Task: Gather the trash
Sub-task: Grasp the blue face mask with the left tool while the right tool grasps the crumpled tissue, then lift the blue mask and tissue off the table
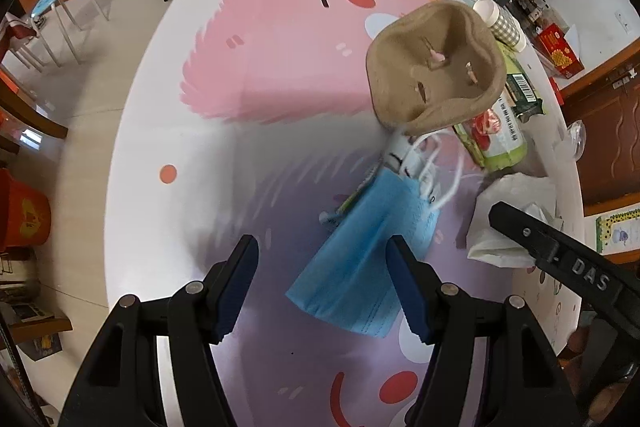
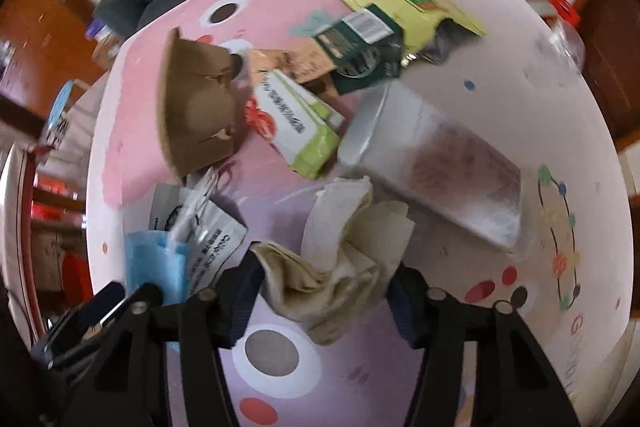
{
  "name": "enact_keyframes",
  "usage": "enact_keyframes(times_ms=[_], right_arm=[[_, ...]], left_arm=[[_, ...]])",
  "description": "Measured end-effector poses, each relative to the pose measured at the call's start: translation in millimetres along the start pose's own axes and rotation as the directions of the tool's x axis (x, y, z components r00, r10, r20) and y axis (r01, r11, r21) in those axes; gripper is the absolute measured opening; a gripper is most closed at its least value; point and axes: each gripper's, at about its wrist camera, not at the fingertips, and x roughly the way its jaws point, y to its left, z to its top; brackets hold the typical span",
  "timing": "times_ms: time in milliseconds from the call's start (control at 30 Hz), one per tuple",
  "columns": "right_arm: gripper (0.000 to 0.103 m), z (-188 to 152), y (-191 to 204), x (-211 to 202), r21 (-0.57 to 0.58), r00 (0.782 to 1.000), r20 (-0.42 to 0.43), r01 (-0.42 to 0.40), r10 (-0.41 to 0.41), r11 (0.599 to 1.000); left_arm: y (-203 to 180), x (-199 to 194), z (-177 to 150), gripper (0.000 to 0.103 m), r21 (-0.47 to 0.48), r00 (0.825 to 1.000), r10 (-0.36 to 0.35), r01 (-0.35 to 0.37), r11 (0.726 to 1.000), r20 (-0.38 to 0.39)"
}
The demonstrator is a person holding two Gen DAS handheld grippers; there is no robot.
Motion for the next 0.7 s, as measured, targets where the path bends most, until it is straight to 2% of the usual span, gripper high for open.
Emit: enact_keyframes(times_ms=[133,200,267,333,400,467,700], right_arm=[[0.043,1.2,3.0,-2.6,-0.042,1.000,0.004,-0.015,0.015,0.999],[0.041,-0.2,3.6,-2.8,-0.048,1.000,0.002,-0.025,0.025,0.999],[0.041,-5.3,5.0,-2.2,-0.046,0.999,-0.001,-0.042,0.042,0.998],[0.040,-6.8,6.7,-1.2,-0.041,0.999,-0.004,-0.053,0.052,0.998],[0.040,-8.3,5.0,-0.7,-0.029,0.997,-0.012,-0.072,0.072,0.997],[0.040,-12.1,2.5,-2.6,-0.022,0.996,-0.015,-0.083,0.082,0.996],[0.039,-22.5,0.8,-15.7,-0.029,0.994,-0.011,-0.109,0.108,0.994]], left_arm=[[-2.7,10.1,2.7,0.064,-0.006,0.999,-0.019,0.019,1.000,-0.031],[-4.7,12.7,3.8,0.062,-0.003,0.999,-0.026,0.026,1.000,-0.041],[-7.0,13.0,3.8,0.048,0.006,0.998,-0.041,0.041,0.999,-0.050],[-8.2,12.1,2.2,0.025,0.012,0.996,-0.058,0.059,0.998,-0.064],[-11.7,10.5,-0.7,0.020,0.025,0.996,-0.048,0.050,0.998,-0.076],[-12.3,7.0,-3.5,0.010,0.024,0.995,-0.062,0.064,0.998,-0.078],[-14.6,-11.4,-17.6,0.005,0.015,0.991,-0.107,0.108,0.994,-0.083]])
